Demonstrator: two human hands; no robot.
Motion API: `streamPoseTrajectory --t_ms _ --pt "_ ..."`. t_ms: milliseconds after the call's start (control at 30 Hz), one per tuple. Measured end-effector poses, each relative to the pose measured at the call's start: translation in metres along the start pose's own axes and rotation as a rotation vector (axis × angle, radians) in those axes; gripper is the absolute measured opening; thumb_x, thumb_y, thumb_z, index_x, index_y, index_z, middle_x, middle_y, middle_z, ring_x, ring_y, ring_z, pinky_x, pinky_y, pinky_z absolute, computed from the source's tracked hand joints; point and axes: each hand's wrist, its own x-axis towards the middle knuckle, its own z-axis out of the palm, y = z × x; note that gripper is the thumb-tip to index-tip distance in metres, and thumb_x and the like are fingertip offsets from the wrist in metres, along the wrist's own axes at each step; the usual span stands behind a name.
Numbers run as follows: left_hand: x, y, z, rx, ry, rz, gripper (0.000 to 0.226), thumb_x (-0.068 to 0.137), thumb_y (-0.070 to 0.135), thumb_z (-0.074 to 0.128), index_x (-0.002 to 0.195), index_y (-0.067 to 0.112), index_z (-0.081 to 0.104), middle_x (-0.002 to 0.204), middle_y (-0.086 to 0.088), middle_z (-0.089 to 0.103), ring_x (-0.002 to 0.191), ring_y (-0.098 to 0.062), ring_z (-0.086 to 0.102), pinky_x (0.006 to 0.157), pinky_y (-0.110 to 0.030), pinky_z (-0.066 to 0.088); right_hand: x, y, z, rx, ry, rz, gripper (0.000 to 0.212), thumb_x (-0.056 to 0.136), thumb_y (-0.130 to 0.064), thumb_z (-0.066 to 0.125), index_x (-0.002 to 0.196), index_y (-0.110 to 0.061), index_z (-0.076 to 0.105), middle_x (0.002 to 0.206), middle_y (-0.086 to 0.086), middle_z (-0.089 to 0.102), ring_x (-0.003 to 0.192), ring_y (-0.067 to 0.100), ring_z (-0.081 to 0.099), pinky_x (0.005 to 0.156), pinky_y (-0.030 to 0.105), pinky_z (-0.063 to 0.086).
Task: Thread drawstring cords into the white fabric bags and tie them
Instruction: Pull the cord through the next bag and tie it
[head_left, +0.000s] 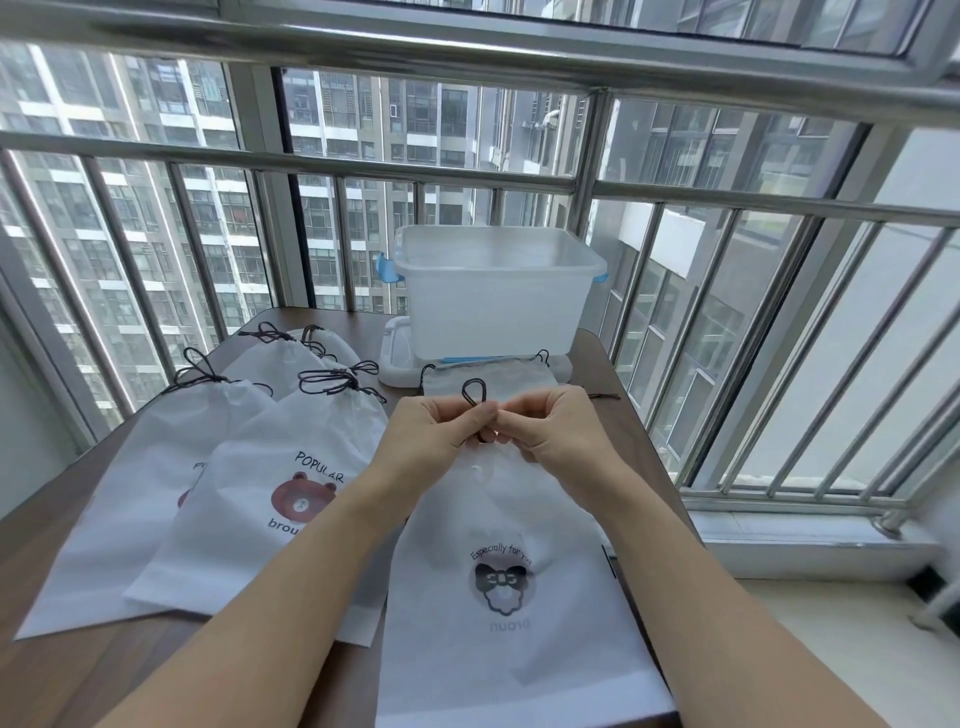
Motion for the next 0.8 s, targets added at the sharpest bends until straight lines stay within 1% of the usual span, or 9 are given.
streamPoseTrajectory --t_ms 100,133,233,300,367,467,600,733,800 --pt "0.002 -0.001 0.000 -0.066 0.052 -0.004 0.025 0.093 0.016 0.067 0.085 -0.007 0.073 0.067 -0.003 0.069 0.058 -0.005 0.058 0.061 -0.012 0.046 0.000 -0.002 -0.005 0.028 -0.070 0.005 0.010 0.090 -0.006 0.074 0.091 0.004 0.077 0.070 0.009 0.069 0.055 0.011 0.046 0.053 0.021 0.035" --pt "0.004 -0.002 -0.001 -0.082 0.074 -0.007 0.023 0.094 0.016 0.066 0.088 -0.004 0.074 0.068 -0.002 0.069 0.060 -0.006 0.059 0.061 -0.012 0.047 0.000 -0.003 -0.007 0.050 -0.095 0.005 0.009 0.091 -0.002 0.070 0.096 0.003 0.076 0.073 0.010 0.070 0.057 0.011 0.049 0.054 0.020 0.038" --pt "0.005 -0.001 -0.001 -0.104 0.110 -0.015 0.015 0.096 0.012 0.062 0.088 0.009 0.074 0.067 0.002 0.071 0.061 -0.004 0.060 0.065 -0.013 0.048 0.000 -0.005 -0.013 0.070 -0.168 0.008 0.020 0.093 0.004 0.064 0.111 0.004 0.073 0.088 0.013 0.074 0.067 0.012 0.060 0.064 0.020 0.047" --pt "0.006 -0.003 -0.001 -0.114 0.102 -0.012 0.014 0.098 0.009 0.059 0.091 0.010 0.071 0.067 0.002 0.071 0.063 -0.006 0.062 0.070 -0.017 0.048 0.000 -0.005 -0.017 0.067 -0.207 0.001 0.024 0.093 0.005 0.064 0.116 0.004 0.070 0.095 0.015 0.075 0.074 0.015 0.066 0.069 0.021 0.051" --pt "0.008 -0.005 -0.002 -0.119 0.090 0.002 0.009 0.099 0.008 0.058 0.098 0.011 0.065 0.069 0.000 0.071 0.067 -0.009 0.063 0.070 -0.019 0.048 0.000 -0.005 -0.019 0.068 -0.220 0.001 0.027 0.091 0.002 0.067 0.118 0.004 0.068 0.099 0.019 0.076 0.078 0.020 0.070 0.071 0.024 0.054" --pt "0.009 -0.007 -0.003 -0.132 0.083 -0.009 0.010 0.098 0.009 0.060 0.105 0.014 0.056 0.076 -0.004 0.072 0.071 -0.014 0.066 0.068 -0.023 0.052 -0.001 -0.009 -0.018 0.071 -0.175 0.020 0.024 0.085 -0.002 0.075 0.108 0.005 0.067 0.096 0.025 0.076 0.077 0.026 0.073 0.071 0.028 0.058" --pt "0.009 -0.006 -0.003 -0.173 0.029 -0.010 0.003 0.095 0.003 0.062 0.093 0.005 0.063 0.075 -0.005 0.074 0.066 -0.009 0.066 0.068 -0.016 0.051 -0.001 -0.008 -0.016 0.029 -0.116 0.023 0.011 0.080 -0.006 0.080 0.088 0.001 0.075 0.080 0.020 0.075 0.067 0.023 0.071 0.066 0.028 0.060" --pt "0.010 -0.008 -0.004 -0.204 0.073 -0.026 0.016 0.090 0.006 0.068 0.097 -0.008 0.067 0.079 -0.007 0.074 0.070 -0.011 0.066 0.069 -0.017 0.053 0.000 -0.007 -0.017 0.061 -0.141 0.032 0.008 0.086 0.003 0.072 0.094 0.003 0.075 0.078 0.017 0.074 0.066 0.021 0.070 0.064 0.025 0.058" --pt "0.009 -0.007 -0.003 -0.222 0.095 -0.037 0.013 0.088 0.008 0.071 0.092 -0.004 0.071 0.078 -0.006 0.074 0.069 -0.013 0.065 0.068 -0.018 0.053 0.000 -0.007 -0.016 0.009 -0.156 0.021 0.007 0.085 -0.001 0.075 0.092 -0.001 0.076 0.077 0.013 0.074 0.067 0.018 0.069 0.063 0.023 0.055"
